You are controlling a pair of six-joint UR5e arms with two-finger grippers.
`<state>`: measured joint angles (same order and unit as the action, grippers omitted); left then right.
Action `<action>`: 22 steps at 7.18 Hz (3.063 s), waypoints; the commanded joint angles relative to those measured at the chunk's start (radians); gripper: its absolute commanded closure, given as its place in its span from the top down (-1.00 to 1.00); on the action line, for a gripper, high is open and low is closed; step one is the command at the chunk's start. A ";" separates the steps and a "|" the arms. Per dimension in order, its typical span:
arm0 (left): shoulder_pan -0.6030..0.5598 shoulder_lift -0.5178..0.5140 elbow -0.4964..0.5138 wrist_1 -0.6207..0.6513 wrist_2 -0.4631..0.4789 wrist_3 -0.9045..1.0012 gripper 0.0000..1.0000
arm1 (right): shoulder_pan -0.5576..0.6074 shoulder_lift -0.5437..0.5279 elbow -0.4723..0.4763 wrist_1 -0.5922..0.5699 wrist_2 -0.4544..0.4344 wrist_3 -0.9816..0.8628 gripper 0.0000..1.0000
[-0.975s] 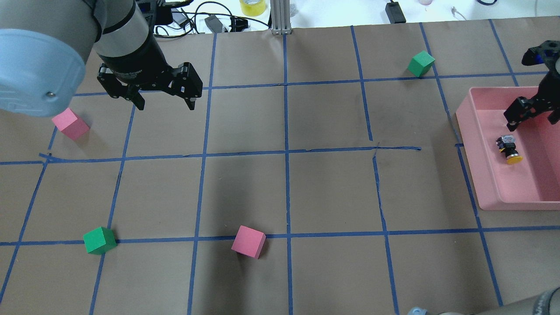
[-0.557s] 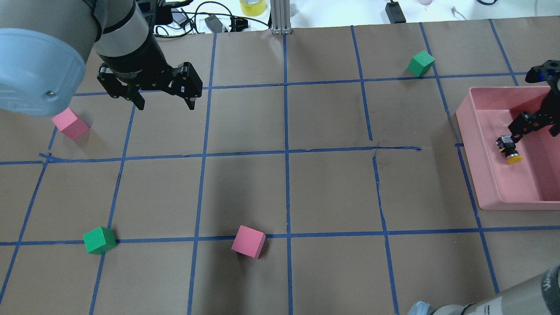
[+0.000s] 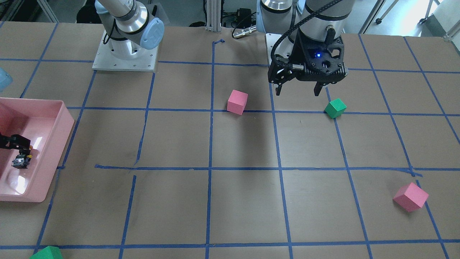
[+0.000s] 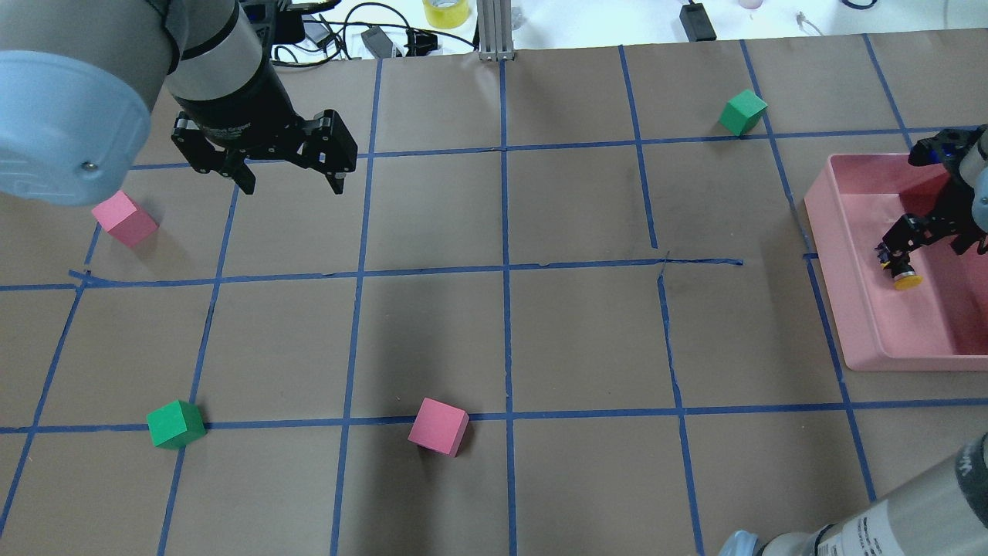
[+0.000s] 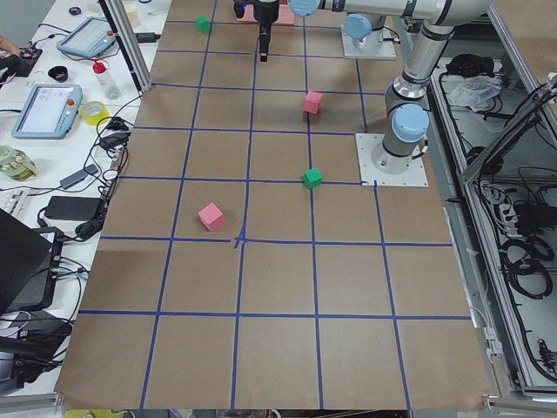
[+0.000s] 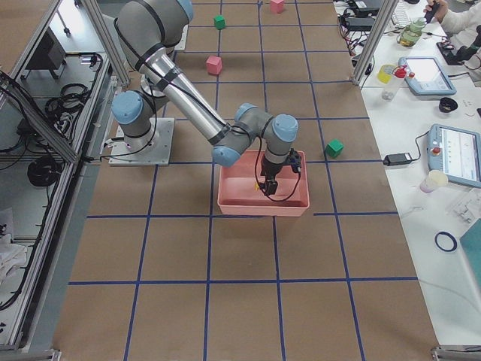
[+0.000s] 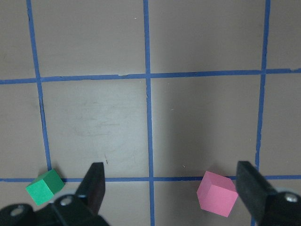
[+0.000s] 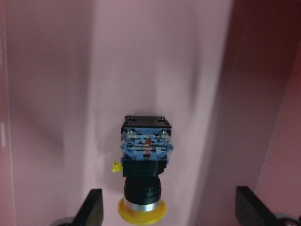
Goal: Align button upright
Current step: 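Move the right gripper over the pink tray and lower onto the yellow-capped button, then close the right gripper on the button body and lift it from the tray, then carry the button with the right gripper to the table center and lower it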
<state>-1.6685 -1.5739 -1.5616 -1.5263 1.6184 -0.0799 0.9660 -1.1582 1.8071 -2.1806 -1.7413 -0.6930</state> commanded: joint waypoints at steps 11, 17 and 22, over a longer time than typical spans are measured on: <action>0.001 -0.002 0.000 0.002 0.000 0.000 1.00 | 0.037 -0.130 -0.037 0.146 -0.043 0.116 -1.00; 0.001 -0.002 0.000 0.003 0.000 0.000 1.00 | 0.446 -0.147 -0.239 0.348 0.046 0.574 -1.00; 0.001 -0.002 0.000 0.002 0.000 0.000 1.00 | 0.830 0.150 -0.397 0.196 0.179 1.166 -1.00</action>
<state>-1.6675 -1.5754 -1.5616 -1.5236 1.6184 -0.0798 1.7270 -1.0887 1.4587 -1.9567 -1.5996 0.3470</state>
